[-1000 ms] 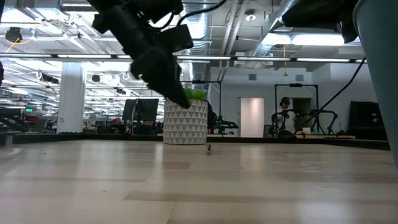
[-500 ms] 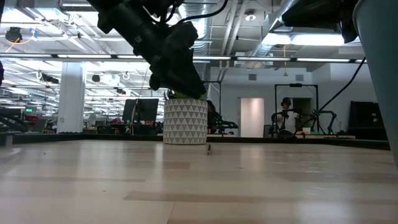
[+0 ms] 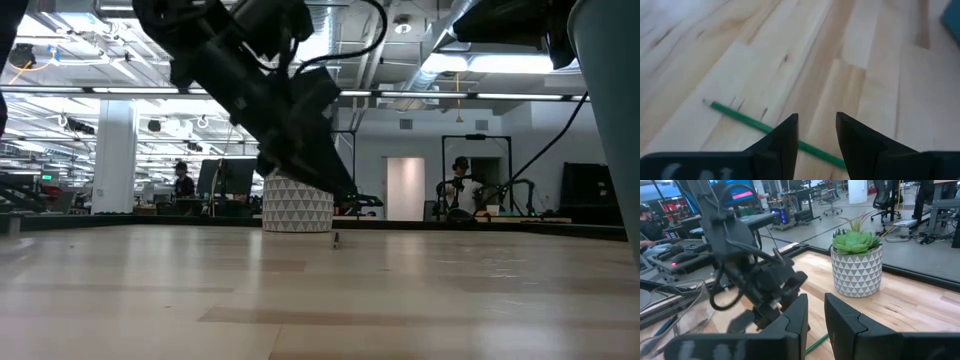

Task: Sort pens & pencils
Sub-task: Put the green pencil into the blue bin

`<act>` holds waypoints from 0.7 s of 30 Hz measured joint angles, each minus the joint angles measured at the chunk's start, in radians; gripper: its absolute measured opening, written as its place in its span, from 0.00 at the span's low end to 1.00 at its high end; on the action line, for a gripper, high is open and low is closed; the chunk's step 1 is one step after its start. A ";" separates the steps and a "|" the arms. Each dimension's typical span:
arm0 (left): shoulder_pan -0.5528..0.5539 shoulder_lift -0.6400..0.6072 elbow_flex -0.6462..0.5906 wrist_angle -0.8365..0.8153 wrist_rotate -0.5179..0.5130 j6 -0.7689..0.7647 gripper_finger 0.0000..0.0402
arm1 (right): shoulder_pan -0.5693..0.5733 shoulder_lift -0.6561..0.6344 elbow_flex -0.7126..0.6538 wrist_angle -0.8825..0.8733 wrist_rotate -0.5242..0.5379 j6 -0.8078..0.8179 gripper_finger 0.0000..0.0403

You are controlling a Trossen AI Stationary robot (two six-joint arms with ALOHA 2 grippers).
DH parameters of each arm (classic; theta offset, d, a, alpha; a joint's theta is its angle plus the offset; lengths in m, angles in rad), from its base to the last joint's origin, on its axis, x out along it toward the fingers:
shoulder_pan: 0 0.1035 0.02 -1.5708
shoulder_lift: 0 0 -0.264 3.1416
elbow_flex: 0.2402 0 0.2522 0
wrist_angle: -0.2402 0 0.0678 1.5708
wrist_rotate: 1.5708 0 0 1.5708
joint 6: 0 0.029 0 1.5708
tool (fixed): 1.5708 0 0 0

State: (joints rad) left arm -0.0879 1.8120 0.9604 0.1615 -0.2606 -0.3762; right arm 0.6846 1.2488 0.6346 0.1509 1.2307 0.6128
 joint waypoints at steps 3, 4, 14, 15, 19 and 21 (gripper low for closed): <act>0.000 0.026 -0.001 0.030 -0.036 -0.052 0.30 | 0.000 0.000 0.000 0.002 0.000 0.000 0.22; 0.000 0.026 -0.001 0.024 -0.068 -0.078 0.30 | 0.000 0.000 0.000 0.005 0.000 0.000 0.22; -0.001 0.023 0.000 -0.047 -0.226 -0.254 0.30 | 0.000 0.000 0.000 0.015 0.000 0.000 0.22; -0.001 0.023 0.000 -0.046 -0.224 -0.259 0.30 | 0.000 0.000 0.000 0.015 0.000 0.000 0.22; -0.002 0.023 0.000 -0.049 -0.216 -0.294 0.30 | 0.000 0.000 0.000 0.015 0.000 0.000 0.22; -0.002 0.023 0.000 -0.060 -0.217 -0.308 0.30 | 0.000 0.000 0.000 0.016 0.000 0.008 0.22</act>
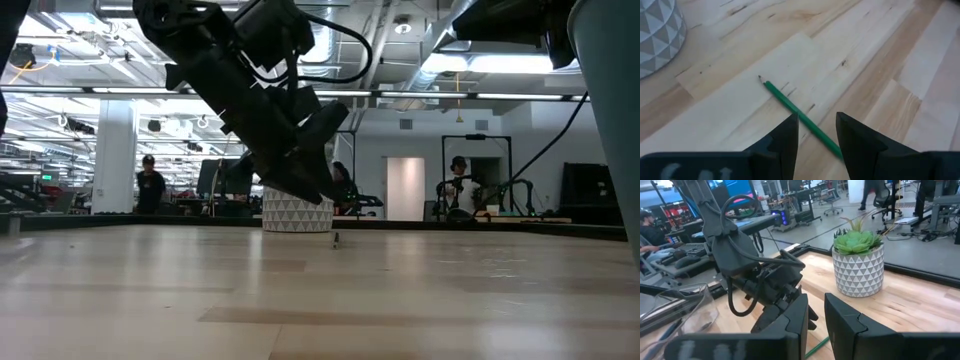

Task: Sort pens & pencils
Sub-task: Put the green pencil into the blue bin

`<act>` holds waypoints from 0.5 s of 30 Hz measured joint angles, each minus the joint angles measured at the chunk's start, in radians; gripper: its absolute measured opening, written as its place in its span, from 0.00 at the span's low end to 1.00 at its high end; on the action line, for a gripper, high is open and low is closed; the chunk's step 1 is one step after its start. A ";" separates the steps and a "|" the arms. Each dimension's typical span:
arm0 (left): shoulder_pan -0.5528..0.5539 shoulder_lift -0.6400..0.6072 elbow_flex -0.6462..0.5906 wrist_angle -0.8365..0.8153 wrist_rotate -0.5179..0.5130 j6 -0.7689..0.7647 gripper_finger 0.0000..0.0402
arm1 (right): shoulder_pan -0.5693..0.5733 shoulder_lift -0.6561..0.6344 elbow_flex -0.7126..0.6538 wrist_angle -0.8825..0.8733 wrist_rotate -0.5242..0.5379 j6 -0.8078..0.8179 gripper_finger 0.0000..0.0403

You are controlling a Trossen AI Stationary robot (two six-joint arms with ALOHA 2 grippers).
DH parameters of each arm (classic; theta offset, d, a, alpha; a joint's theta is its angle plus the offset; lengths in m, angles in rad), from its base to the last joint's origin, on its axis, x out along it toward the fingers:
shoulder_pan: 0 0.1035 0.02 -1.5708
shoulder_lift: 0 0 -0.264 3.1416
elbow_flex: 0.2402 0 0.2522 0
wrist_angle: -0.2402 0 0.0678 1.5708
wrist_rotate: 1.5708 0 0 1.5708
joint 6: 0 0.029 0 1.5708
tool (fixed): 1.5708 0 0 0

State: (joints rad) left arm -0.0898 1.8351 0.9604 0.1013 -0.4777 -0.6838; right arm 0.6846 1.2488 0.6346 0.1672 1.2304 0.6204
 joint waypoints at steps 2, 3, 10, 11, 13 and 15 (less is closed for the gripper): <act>0.000 0.000 0.000 -0.008 -0.002 -0.015 0.30 | 0.000 0.000 0.000 0.001 0.000 0.008 0.22; 0.000 0.000 0.000 -0.007 -0.002 -0.019 0.30 | 0.000 0.000 0.000 0.003 0.000 0.008 0.22; 0.000 0.000 0.000 -0.043 -0.033 -0.068 0.30 | 0.000 0.000 0.000 0.006 0.000 0.008 0.22; 0.000 0.000 0.000 -0.055 -0.033 -0.079 0.30 | 0.000 0.000 0.000 0.006 0.000 0.008 0.22; 0.000 0.000 0.000 -0.074 -0.033 -0.085 0.30 | 0.000 0.000 0.000 0.006 0.000 0.008 0.22; 0.000 0.000 0.000 -0.077 -0.028 -0.077 0.30 | 0.000 0.000 0.000 0.006 0.000 0.008 0.22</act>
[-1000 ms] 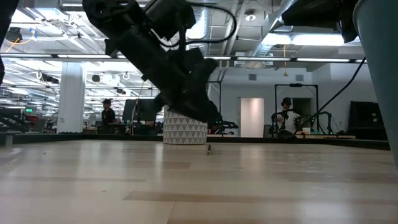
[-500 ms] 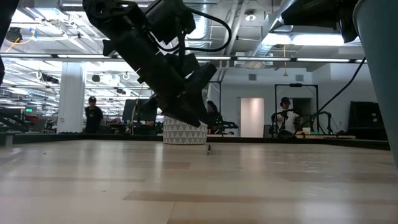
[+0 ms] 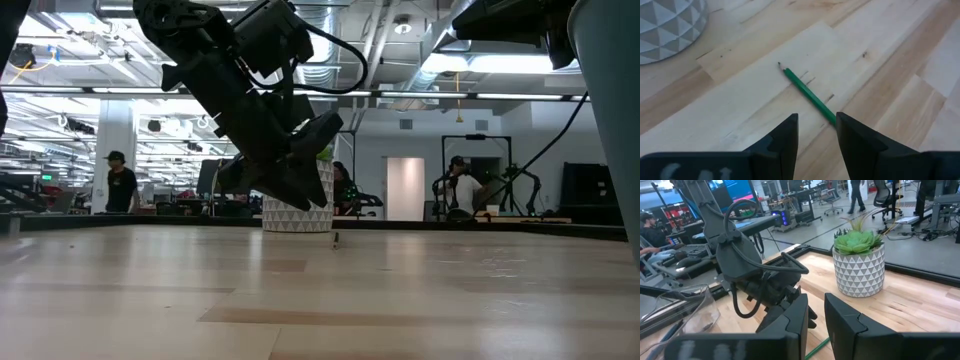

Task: Sort pens & pencils
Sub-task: Put the green pencil into the blue bin

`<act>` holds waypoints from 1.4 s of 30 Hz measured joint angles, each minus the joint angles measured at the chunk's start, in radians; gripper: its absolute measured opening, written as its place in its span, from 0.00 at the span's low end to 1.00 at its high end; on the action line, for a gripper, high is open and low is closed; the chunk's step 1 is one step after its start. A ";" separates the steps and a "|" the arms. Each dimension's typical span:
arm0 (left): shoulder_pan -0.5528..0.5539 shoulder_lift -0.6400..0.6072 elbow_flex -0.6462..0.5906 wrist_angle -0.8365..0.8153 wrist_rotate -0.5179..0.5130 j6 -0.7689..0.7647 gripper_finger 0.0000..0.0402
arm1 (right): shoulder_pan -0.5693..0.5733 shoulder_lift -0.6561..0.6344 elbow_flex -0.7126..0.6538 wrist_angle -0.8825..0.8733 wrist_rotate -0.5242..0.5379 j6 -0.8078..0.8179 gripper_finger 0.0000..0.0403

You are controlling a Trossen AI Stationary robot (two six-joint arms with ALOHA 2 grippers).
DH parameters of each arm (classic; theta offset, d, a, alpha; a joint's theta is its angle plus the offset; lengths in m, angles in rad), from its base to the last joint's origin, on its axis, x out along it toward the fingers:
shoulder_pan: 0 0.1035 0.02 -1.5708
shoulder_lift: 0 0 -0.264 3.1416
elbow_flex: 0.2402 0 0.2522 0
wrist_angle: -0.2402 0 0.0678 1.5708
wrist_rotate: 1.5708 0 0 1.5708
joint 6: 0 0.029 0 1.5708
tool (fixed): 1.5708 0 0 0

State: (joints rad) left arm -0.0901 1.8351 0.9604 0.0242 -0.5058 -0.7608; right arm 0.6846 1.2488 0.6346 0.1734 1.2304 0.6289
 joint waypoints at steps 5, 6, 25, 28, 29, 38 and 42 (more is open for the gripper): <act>-0.005 0.000 0.000 0.035 0.094 0.078 0.30 | 0.000 0.000 0.000 0.000 0.000 0.000 0.22; -0.005 0.000 0.000 0.043 0.115 0.092 0.30 | 0.000 0.000 0.000 0.000 0.000 0.000 0.22; -0.033 0.000 0.000 0.157 0.232 0.271 0.30 | 0.000 0.000 0.000 -0.001 0.000 0.000 0.22; -0.033 0.000 0.000 0.154 0.232 0.272 0.30 | 0.000 0.000 0.000 -0.001 0.000 0.000 0.22; -0.032 0.000 0.000 0.154 0.231 0.272 0.30 | 0.000 0.000 0.000 0.000 0.000 0.000 0.22; -0.032 0.000 0.000 0.151 0.229 0.287 0.19 | 0.000 0.000 0.000 -0.001 0.000 0.000 0.22; -0.032 0.000 0.000 0.151 0.234 0.295 0.13 | 0.000 0.000 0.000 -0.001 0.000 0.000 0.22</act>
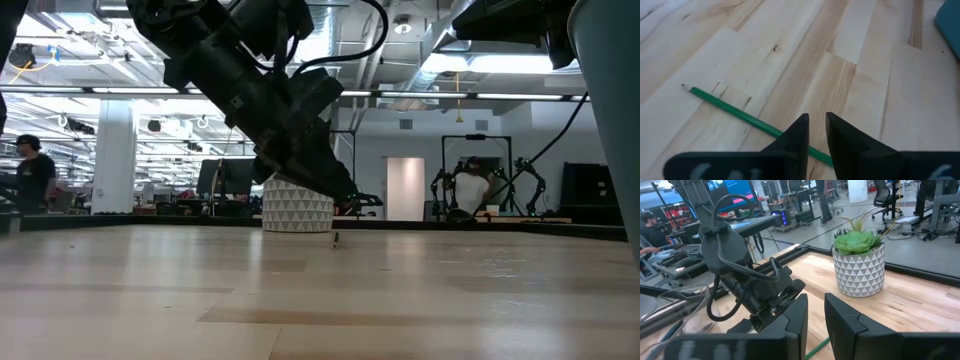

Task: Sort pens & pencils
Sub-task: Put the green pencil into the blue bin

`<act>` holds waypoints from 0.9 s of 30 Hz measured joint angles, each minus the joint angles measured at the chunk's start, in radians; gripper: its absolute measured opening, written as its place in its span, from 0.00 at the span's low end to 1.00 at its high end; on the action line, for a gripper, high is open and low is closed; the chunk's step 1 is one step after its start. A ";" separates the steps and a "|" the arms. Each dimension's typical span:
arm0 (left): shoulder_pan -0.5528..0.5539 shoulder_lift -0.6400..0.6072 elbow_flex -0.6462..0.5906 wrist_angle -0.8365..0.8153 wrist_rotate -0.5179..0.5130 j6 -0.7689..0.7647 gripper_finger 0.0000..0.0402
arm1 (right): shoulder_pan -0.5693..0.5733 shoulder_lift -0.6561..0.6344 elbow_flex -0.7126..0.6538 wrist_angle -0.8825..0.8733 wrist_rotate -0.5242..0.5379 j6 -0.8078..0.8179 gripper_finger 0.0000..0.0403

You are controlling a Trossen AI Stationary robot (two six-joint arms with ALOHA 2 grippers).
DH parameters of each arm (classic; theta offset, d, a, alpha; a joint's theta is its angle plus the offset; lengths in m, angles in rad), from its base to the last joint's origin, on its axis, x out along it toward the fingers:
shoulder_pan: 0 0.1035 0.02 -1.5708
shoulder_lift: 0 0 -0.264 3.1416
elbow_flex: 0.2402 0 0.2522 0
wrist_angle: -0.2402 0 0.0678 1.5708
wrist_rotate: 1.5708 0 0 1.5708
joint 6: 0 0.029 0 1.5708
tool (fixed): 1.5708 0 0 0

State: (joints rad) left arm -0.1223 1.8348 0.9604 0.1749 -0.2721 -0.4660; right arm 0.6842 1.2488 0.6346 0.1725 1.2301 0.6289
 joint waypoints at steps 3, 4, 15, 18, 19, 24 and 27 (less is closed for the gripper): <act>0.000 0.000 0.000 -0.004 0.010 -0.001 0.10 | 0.000 0.000 0.000 0.000 0.000 0.000 0.22; 0.000 0.000 0.000 -0.007 0.019 -0.002 0.10 | 0.000 0.000 0.000 0.000 0.000 0.000 0.22; 0.017 0.165 0.009 0.125 0.126 0.009 0.08 | 0.000 0.000 0.000 -0.003 0.000 0.000 0.22; 0.025 0.205 0.044 0.125 0.133 0.003 0.08 | 0.000 0.000 -0.001 -0.004 0.000 0.000 0.22; 0.026 0.212 0.051 0.124 0.133 0.004 0.08 | 0.000 0.000 -0.001 -0.004 -0.001 0.000 0.22; 0.026 0.217 0.067 0.117 0.133 0.015 0.08 | 0.000 0.000 -0.001 -0.007 -0.001 0.000 0.22; 0.024 0.217 0.068 0.108 0.133 0.029 0.08 | 0.000 0.000 -0.001 -0.009 -0.001 0.000 0.22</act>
State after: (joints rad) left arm -0.0979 2.0521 1.0279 0.2826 -0.1391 -0.4372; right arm 0.6846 1.2484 0.6338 0.1639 1.2293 0.6289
